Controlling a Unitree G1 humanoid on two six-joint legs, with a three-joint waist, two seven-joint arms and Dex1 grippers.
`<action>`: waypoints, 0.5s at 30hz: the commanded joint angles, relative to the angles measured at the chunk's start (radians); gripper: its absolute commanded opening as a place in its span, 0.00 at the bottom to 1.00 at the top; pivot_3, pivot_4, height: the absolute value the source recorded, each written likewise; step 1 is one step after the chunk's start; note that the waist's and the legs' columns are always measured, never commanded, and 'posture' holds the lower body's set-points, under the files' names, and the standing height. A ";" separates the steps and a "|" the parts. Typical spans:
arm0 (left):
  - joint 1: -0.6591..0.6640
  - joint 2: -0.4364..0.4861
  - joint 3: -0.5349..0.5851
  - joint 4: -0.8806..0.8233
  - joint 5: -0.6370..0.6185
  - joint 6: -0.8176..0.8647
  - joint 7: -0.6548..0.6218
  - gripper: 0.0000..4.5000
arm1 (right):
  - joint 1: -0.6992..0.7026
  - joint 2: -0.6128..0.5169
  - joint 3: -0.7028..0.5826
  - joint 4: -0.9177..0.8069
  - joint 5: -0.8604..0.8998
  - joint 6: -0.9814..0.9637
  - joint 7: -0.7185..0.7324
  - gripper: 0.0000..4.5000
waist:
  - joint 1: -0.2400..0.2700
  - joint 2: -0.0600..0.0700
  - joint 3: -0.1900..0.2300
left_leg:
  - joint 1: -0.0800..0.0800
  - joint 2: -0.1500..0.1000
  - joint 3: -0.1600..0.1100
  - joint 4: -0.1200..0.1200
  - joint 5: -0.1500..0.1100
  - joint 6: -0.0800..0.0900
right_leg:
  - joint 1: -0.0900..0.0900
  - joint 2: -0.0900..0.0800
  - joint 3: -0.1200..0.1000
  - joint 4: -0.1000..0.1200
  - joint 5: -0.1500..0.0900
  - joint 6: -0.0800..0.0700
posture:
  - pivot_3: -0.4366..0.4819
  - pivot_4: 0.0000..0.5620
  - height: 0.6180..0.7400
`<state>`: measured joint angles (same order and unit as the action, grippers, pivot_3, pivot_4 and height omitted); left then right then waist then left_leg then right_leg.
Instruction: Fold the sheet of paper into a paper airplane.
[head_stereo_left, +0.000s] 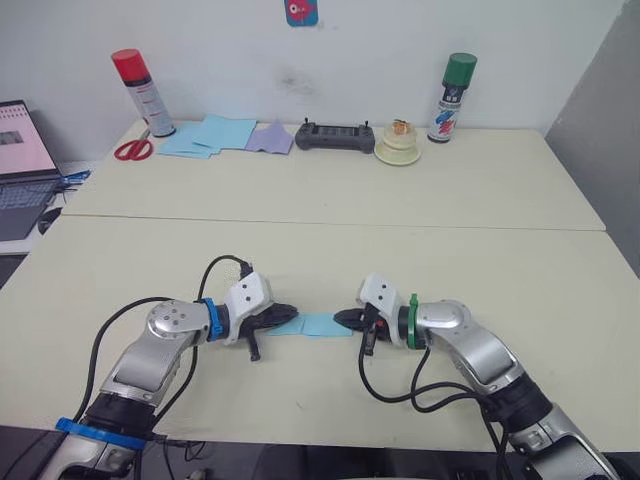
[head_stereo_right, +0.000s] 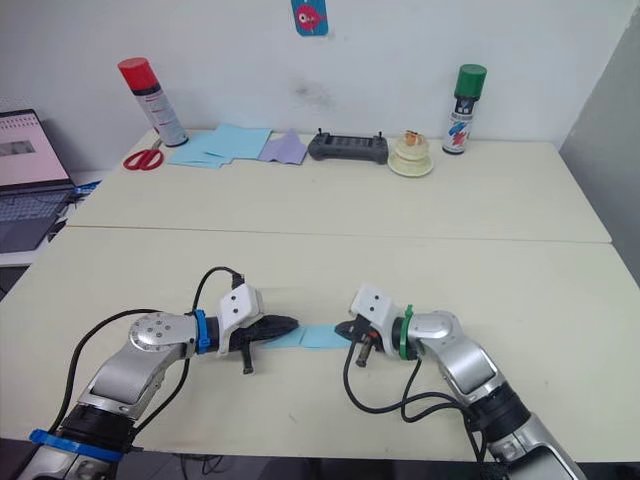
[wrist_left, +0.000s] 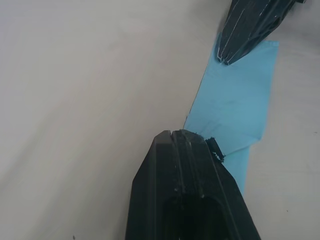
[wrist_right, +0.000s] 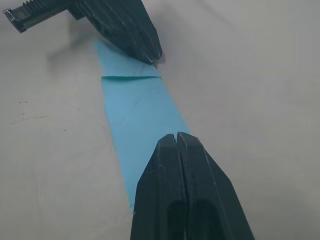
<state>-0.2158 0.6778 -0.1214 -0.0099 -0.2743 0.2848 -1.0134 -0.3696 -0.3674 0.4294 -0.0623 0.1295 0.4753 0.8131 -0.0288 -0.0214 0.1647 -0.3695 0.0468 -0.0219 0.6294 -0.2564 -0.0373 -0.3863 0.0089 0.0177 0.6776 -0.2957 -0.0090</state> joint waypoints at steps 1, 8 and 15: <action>-0.043 -0.014 0.035 -0.080 -0.064 0.085 0.008 0.00 | 0.011 -0.021 0.003 0.037 -0.035 0.011 -0.009 0.01 | 0.000 -0.003 0.002 | -0.002 0.000 0.000 0.000 0.000 0.000 | -0.001 0.001 0.000 0.000 0.000 0.000 | 0.48 0.27 1.00; -0.024 -0.035 -0.095 -0.067 0.058 0.078 0.029 0.00 | 0.021 -0.021 0.011 0.030 -0.040 0.011 -0.012 0.01 | -0.001 -0.004 0.002 | -0.005 -0.001 0.000 0.000 0.000 0.000 | -0.003 0.002 0.000 -0.002 0.000 0.000 | 0.48 0.27 1.00; 0.035 0.023 -0.081 0.014 0.112 0.026 0.032 0.00 | 0.044 -0.035 0.016 0.003 -0.033 0.030 -0.005 0.01 | -0.001 -0.004 0.002 | -0.004 0.000 -0.001 0.000 0.000 0.000 | -0.003 0.002 0.000 -0.001 0.000 0.000 | 0.48 0.27 1.00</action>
<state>-0.2193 0.6643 -0.2059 -0.0601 -0.2110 0.2961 -0.9760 -0.3567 -0.3732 0.4340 -0.0857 0.1273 0.4669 0.8109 -0.0296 -0.0254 0.1669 -0.3738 0.0467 -0.0226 0.6295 -0.2564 -0.0375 -0.3889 0.0107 0.0178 0.6760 -0.2957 -0.0092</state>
